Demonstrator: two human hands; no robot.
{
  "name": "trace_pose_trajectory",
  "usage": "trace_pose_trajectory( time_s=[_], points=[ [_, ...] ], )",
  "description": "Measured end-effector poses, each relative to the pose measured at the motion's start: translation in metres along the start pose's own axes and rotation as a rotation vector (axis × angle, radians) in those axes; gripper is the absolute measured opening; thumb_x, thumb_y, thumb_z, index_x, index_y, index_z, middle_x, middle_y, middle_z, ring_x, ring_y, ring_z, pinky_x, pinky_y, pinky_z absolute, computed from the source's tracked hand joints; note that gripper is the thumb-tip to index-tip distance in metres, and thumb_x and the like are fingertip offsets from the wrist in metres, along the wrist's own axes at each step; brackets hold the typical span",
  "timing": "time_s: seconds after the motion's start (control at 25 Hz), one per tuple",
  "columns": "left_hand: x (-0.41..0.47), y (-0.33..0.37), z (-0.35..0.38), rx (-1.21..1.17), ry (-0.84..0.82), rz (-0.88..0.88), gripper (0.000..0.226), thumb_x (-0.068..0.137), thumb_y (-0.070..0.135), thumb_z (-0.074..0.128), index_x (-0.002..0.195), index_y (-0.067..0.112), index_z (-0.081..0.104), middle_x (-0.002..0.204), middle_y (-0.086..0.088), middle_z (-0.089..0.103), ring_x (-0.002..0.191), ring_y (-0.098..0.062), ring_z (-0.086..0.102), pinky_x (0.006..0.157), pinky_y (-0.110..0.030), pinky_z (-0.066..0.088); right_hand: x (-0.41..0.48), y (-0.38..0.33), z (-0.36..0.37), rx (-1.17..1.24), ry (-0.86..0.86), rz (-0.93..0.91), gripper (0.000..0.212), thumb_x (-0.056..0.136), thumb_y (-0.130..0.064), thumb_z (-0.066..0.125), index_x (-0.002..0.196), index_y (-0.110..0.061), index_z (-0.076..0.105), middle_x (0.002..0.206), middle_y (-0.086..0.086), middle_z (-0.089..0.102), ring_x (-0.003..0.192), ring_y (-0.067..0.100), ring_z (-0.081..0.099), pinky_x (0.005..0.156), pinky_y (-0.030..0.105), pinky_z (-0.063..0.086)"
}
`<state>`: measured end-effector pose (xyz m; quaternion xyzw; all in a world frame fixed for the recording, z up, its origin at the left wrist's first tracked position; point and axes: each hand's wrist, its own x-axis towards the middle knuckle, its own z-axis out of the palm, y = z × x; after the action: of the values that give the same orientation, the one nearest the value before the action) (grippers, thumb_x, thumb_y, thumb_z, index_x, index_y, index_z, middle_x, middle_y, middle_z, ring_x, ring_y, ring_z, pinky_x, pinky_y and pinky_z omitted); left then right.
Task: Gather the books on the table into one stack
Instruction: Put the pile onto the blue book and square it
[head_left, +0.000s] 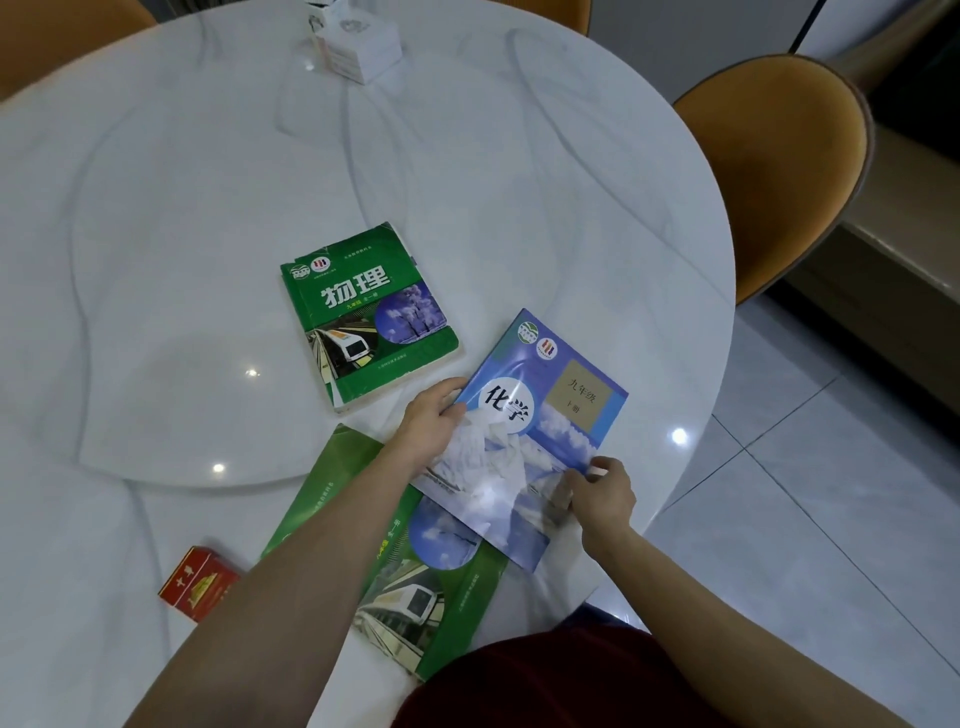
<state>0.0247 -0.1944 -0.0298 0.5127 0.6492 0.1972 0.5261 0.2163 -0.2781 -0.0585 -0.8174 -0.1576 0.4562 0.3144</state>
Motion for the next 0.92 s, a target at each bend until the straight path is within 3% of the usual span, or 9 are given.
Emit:
trace_pose_trajectory(
  time_s=[0.12,0.24,0.32,0.44,0.6,0.92],
  points=[
    [-0.001,-0.001,-0.003,-0.071,-0.014,-0.022,0.037,0.097,0.008,0.048,0.131,0.02,0.051,0.134,-0.02,0.054,0.122,-0.027,0.054,0.092,-0.026,0.044,-0.002,-0.003,-0.005,0.072,-0.023,0.017,0.03,0.088,-0.015,0.061,0.116,-0.01,0.051,0.105,0.007,0.056,0.09,0.023,0.054,0.077,0.032,0.048],
    [-0.003,0.0,-0.008,-0.124,0.028,-0.01,0.035,0.096,0.006,0.048,0.128,0.02,0.053,0.127,-0.019,0.059,0.106,-0.022,0.06,0.079,-0.019,0.051,-0.003,-0.013,-0.007,0.092,-0.049,-0.037,0.029,0.089,-0.015,0.059,0.117,-0.01,0.053,0.108,0.009,0.06,0.092,0.026,0.058,0.076,0.032,0.049],
    [-0.004,0.003,-0.014,-0.168,0.062,-0.002,0.035,0.096,0.006,0.048,0.128,0.018,0.053,0.125,-0.02,0.061,0.101,-0.024,0.062,0.082,-0.03,0.055,-0.002,-0.025,-0.006,0.118,-0.076,-0.082,0.028,0.09,-0.014,0.059,0.117,-0.011,0.052,0.109,0.009,0.061,0.096,0.027,0.061,0.077,0.033,0.052],
    [-0.008,0.011,-0.025,-0.229,0.149,-0.019,0.035,0.097,0.008,0.048,0.131,0.014,0.049,0.126,-0.017,0.061,0.108,-0.028,0.062,0.091,-0.042,0.053,-0.001,-0.052,-0.001,0.139,-0.144,-0.178,0.026,0.092,-0.016,0.057,0.117,-0.014,0.051,0.109,0.008,0.062,0.097,0.027,0.063,0.077,0.036,0.054],
    [-0.012,0.023,-0.05,-0.313,0.277,-0.022,0.035,0.097,0.01,0.047,0.132,0.016,0.048,0.102,-0.009,0.065,0.081,-0.015,0.063,0.07,-0.027,0.053,-0.001,-0.096,0.015,0.094,-0.236,-0.299,0.027,0.093,-0.014,0.055,0.12,-0.016,0.054,0.111,0.008,0.064,0.098,0.028,0.065,0.083,0.044,0.057],
    [-0.01,0.03,-0.103,-0.48,0.528,-0.031,0.028,0.095,0.01,0.047,0.122,0.015,0.053,0.115,-0.015,0.065,0.094,-0.024,0.062,0.084,-0.04,0.055,-0.011,-0.182,0.071,0.015,-0.371,-0.487,0.027,0.091,-0.011,0.055,0.117,-0.012,0.062,0.108,0.013,0.069,0.097,0.033,0.067,0.09,0.05,0.055]
  ],
)
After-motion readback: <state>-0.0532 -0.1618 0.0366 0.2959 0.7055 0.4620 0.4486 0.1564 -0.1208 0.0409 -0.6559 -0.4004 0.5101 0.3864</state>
